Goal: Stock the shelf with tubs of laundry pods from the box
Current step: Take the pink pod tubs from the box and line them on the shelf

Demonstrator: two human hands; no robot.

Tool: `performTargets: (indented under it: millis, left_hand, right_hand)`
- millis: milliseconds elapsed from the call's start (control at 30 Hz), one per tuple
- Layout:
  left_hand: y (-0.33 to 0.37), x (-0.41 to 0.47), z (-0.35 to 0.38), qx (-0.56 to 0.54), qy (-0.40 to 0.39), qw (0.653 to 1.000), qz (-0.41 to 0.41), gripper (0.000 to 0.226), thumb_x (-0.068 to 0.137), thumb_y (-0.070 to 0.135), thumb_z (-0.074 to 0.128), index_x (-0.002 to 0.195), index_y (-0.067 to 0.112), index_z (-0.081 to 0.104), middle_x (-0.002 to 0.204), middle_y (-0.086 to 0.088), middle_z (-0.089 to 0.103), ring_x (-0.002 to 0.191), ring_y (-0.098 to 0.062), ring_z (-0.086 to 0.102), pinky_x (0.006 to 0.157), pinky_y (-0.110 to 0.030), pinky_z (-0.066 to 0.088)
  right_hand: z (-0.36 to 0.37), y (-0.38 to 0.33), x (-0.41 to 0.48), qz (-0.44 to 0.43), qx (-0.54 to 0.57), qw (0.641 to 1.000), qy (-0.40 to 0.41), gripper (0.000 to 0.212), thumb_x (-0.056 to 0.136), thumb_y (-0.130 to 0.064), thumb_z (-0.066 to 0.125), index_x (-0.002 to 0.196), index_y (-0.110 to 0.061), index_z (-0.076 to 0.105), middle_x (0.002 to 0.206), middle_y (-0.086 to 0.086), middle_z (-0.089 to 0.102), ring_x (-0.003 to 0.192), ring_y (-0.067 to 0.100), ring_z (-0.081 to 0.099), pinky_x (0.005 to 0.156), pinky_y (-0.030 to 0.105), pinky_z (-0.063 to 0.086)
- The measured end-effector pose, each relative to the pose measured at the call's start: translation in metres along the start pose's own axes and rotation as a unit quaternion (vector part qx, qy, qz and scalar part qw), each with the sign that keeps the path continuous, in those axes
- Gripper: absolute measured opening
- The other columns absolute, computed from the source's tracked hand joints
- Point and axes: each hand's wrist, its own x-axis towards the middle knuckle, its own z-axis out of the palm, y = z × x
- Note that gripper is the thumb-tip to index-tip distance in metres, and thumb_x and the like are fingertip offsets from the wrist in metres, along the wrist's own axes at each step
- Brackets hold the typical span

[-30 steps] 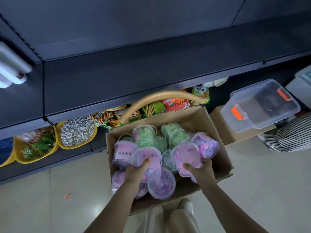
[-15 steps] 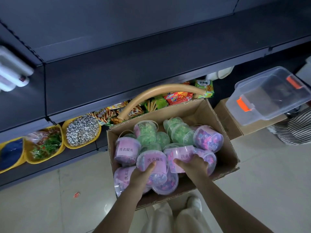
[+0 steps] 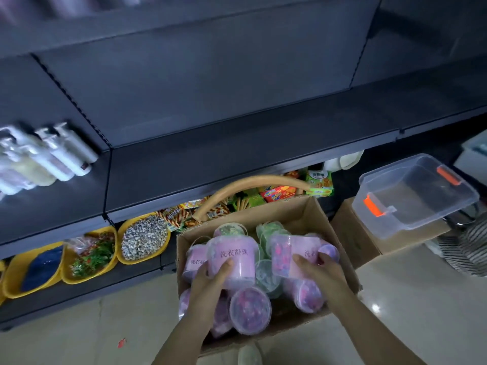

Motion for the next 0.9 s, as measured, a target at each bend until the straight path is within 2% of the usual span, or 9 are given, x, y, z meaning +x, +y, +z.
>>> performTargets:
  millis: [67, 133, 200, 267, 300, 400, 500, 767, 900]
  left_hand:
    - [0.022, -0.015, 0.014, -0.03, 0.001, 0.999, 0.045, 0.062, 0.066, 0.047, 0.078, 0.116, 0.017, 0.058, 0.106, -0.003, 0.068, 0.097, -0.024, 0.065, 0.085, -0.041, 0.054]
    - [0.042, -0.034, 0.032, -0.06, 0.009, 0.993, 0.098, 0.048, 0.068, 0.042, 0.077, 0.105, 0.018, 0.059, 0.099, -0.003, 0.069, 0.089, -0.023, 0.067, 0.082, -0.042, 0.055]
    - [0.062, -0.057, 0.053, -0.088, 0.029, 0.985, 0.144, 0.03, 0.08, 0.026, 0.07, 0.105, 0.015, 0.057, 0.094, -0.003, 0.068, 0.083, -0.019, 0.067, 0.072, -0.033, 0.056]
    - [0.083, -0.081, 0.078, -0.125, 0.026, 0.978, 0.163, 0.046, 0.075, 0.031, 0.074, 0.114, 0.014, 0.056, 0.103, -0.007, 0.069, 0.092, -0.024, 0.067, 0.083, -0.037, 0.055]
    - [0.09, -0.091, 0.09, -0.149, 0.022, 0.974, 0.172, 0.054, 0.07, 0.036, 0.075, 0.116, 0.015, 0.057, 0.108, -0.01, 0.069, 0.098, -0.027, 0.066, 0.091, -0.041, 0.052]
    - [0.118, -0.123, 0.124, -0.213, 0.022, 0.957, 0.197, 0.039, 0.086, 0.026, 0.063, 0.121, 0.011, 0.054, 0.112, -0.012, 0.065, 0.1, -0.027, 0.062, 0.093, -0.042, 0.049]
    - [0.147, -0.152, 0.15, -0.238, 0.005, 0.942, 0.235, 0.036, 0.091, 0.025, 0.054, 0.123, 0.009, 0.052, 0.106, -0.007, 0.065, 0.094, -0.019, 0.062, 0.091, -0.036, 0.049]
    - [0.237, -0.18, 0.168, -0.239, -0.006, 0.923, 0.301, 0.032, 0.091, 0.039, 0.052, 0.11, 0.015, 0.059, 0.112, -0.007, 0.066, 0.1, -0.017, 0.064, 0.086, -0.034, 0.052]
    - [0.289, -0.163, 0.164, -0.242, -0.015, 0.915, 0.322, 0.035, 0.09, 0.047, 0.051, 0.107, 0.017, 0.06, 0.114, -0.009, 0.067, 0.103, -0.021, 0.065, 0.084, -0.034, 0.053]
  right_hand:
    - [-0.022, -0.021, -0.003, -0.042, 0.02, 0.999, -0.018, 0.056, 0.069, -0.034, 0.081, 0.113, -0.007, 0.061, 0.095, 0.001, 0.067, 0.085, 0.015, 0.064, 0.07, 0.024, 0.055]
    - [-0.045, -0.041, -0.003, -0.088, 0.054, 0.994, -0.026, 0.037, 0.072, -0.021, 0.08, 0.103, -0.012, 0.063, 0.085, -0.003, 0.068, 0.076, 0.009, 0.064, 0.056, 0.015, 0.053]
    - [-0.067, -0.068, -0.011, -0.123, 0.068, 0.989, -0.048, 0.051, 0.061, -0.036, 0.086, 0.101, -0.017, 0.062, 0.092, 0.0, 0.07, 0.081, 0.014, 0.068, 0.066, 0.024, 0.057]
    - [-0.093, -0.09, -0.015, -0.166, 0.079, 0.981, -0.066, 0.076, 0.047, -0.047, 0.089, 0.11, -0.015, 0.061, 0.102, 0.005, 0.071, 0.091, 0.022, 0.069, 0.081, 0.039, 0.057]
    - [-0.109, -0.101, -0.018, -0.187, 0.086, 0.976, -0.069, 0.076, 0.049, -0.042, 0.09, 0.113, -0.013, 0.059, 0.104, 0.007, 0.07, 0.093, 0.024, 0.068, 0.083, 0.04, 0.055]
    - [-0.15, -0.14, -0.035, -0.246, 0.103, 0.961, -0.074, 0.048, 0.069, -0.02, 0.082, 0.108, -0.013, 0.055, 0.099, 0.004, 0.067, 0.086, 0.017, 0.065, 0.074, 0.029, 0.054]
    - [-0.189, -0.177, -0.052, -0.312, 0.121, 0.938, -0.089, 0.046, 0.075, -0.012, 0.076, 0.112, -0.02, 0.051, 0.092, -0.004, 0.062, 0.081, 0.008, 0.06, 0.063, 0.019, 0.051]
    - [-0.239, -0.271, -0.065, -0.369, 0.133, 0.911, -0.125, 0.065, 0.069, -0.029, 0.08, 0.126, -0.02, 0.051, 0.115, -0.002, 0.062, 0.103, 0.017, 0.061, 0.098, 0.038, 0.048]
    - [-0.231, -0.323, -0.055, -0.382, 0.15, 0.901, -0.14, 0.08, 0.067, -0.031, 0.081, 0.136, -0.023, 0.041, 0.102, -0.011, 0.06, 0.104, 0.018, 0.059, 0.103, 0.043, 0.044]
